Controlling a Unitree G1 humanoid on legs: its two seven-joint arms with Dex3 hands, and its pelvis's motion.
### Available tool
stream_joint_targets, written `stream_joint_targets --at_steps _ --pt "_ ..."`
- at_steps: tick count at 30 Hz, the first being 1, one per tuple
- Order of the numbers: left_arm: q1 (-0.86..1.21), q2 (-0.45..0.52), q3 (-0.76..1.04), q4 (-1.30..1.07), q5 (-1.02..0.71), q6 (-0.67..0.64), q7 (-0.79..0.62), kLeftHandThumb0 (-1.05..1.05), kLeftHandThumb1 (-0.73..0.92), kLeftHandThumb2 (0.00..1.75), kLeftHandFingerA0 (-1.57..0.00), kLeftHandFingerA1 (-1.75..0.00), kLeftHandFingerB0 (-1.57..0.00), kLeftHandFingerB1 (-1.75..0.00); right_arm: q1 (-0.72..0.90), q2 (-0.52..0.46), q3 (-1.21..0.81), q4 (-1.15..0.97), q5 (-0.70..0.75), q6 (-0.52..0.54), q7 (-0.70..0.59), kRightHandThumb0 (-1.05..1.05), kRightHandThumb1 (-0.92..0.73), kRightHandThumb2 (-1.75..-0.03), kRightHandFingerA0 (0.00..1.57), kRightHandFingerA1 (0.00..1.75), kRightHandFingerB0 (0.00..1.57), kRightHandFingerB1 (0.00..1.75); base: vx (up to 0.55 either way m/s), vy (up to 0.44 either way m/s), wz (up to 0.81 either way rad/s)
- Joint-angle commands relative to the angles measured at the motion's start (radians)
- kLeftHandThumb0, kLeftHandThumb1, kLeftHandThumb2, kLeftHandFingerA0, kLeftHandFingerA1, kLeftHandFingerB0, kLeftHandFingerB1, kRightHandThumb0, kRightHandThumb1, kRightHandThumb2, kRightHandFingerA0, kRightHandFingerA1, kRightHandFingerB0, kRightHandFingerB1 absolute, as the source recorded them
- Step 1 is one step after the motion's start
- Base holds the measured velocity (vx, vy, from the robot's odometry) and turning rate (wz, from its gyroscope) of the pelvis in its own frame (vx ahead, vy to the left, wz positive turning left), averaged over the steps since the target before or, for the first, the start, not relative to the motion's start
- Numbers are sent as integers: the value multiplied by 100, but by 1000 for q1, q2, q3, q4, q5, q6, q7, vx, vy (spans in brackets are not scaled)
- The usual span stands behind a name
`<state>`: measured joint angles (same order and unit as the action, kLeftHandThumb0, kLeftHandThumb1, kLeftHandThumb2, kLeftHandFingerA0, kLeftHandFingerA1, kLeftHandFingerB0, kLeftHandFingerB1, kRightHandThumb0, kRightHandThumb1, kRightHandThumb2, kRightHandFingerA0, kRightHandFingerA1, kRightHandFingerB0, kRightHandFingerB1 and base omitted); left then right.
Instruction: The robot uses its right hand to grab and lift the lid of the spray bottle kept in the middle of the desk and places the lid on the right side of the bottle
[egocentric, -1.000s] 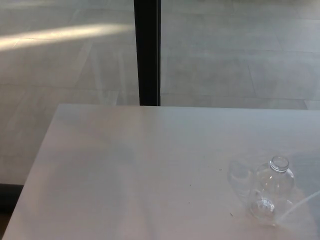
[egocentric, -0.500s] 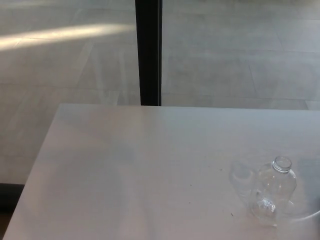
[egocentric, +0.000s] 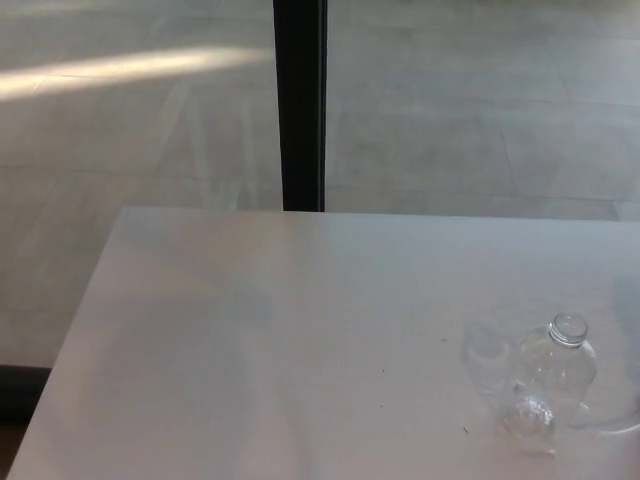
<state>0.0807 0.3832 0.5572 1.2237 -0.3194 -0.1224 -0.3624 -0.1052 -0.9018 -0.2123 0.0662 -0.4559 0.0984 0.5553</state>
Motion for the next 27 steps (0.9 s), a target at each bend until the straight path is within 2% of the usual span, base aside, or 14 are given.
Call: stream_joint_targets --at_steps 1,2,5,6,7,11,14,16,17,18,19,21,26,27 --pt "-3 8 -10 6 3 -18 3 -84 74 112 -46 -60 -28 -50 178 -7 -358 13 157 17 -18 -95 -69 -107 0 23 11 10 0 0 0" --pt "-5 7 -10 2 1 -15 1 -85 91 68 -51 -50 -33 -37 204 2 -422 41 160 61 -25 -105 -68 -114 0 41 0 36 0 0 0" --pt "-14 10 -7 8 0 -16 3 -83 74 111 -47 -60 -29 -50 296 36 -541 164 170 57 -94 -105 -68 -112 0 58 12 52 0 0 0" --pt "-15 10 -8 9 1 -17 7 -83 75 111 -48 -60 -29 -50 307 48 -553 198 180 48 -110 -103 -82 -64 0 66 0 68 0 0 0" --pt "-15 10 -7 8 1 -18 8 -82 91 68 -53 -51 -34 -37 321 63 -563 225 186 44 -127 -105 -82 -62 0 73 0 74 0 0 0" --pt "-7 8 -10 -4 2 -21 4 -82 91 67 -53 -49 -34 -37 387 152 -552 360 163 26 -266 -103 -63 -109 0 67 2 59 0 0 0" --pt "-4 8 -7 -8 -2 -19 5 -84 90 67 -53 -50 -36 -38 351 236 -597 452 225 44 -336 -100 -79 -64 0 84 0 92 0 0 0" --pt "-2 7 -7 -7 -2 -20 1 -79 71 110 -45 -60 -26 -50 340 256 -607 475 227 76 -356 -100 -77 -69 0 83 0 87 0 0 0" --pt "-2 8 -8 -4 0 -21 3 -83 91 67 -53 -50 -35 -38 330 266 -608 493 231 90 -369 -97 -63 -100 3 73 1 64 0 0 0" --pt "-2 10 -9 2 2 -21 4 -83 73 112 -46 -61 -26 -50 309 287 -598 545 224 117 -410 -98 -64 -91 11 86 0 67 0 0 0" --pt "-2 10 -9 3 3 -21 8 -83 91 67 -51 -50 -34 -38 299 296 -606 571 237 113 -414 -95 -63 -89 9 86 0 67 0 0 0" --pt "-5 11 -3 11 -3 -12 8 -79 70 109 -44 -60 -24 -50 281 324 -635 641 291 91 -408 -97 -62 -89 4 77 0 70 0 0 0" --pt "2 22 -3 19 2 14 44 -83 88 68 -53 -51 -32 -37 282 385 -645 680 336 44 -389 -94 -73 -58 0 111 0 96 0 0 0" --pt "5 25 -16 23 19 10 64 -82 89 66 -55 -51 -35 -38 282 397 -631 692 325 31 -409 -57 -33 -100 11 70 1 64 0 0 0"
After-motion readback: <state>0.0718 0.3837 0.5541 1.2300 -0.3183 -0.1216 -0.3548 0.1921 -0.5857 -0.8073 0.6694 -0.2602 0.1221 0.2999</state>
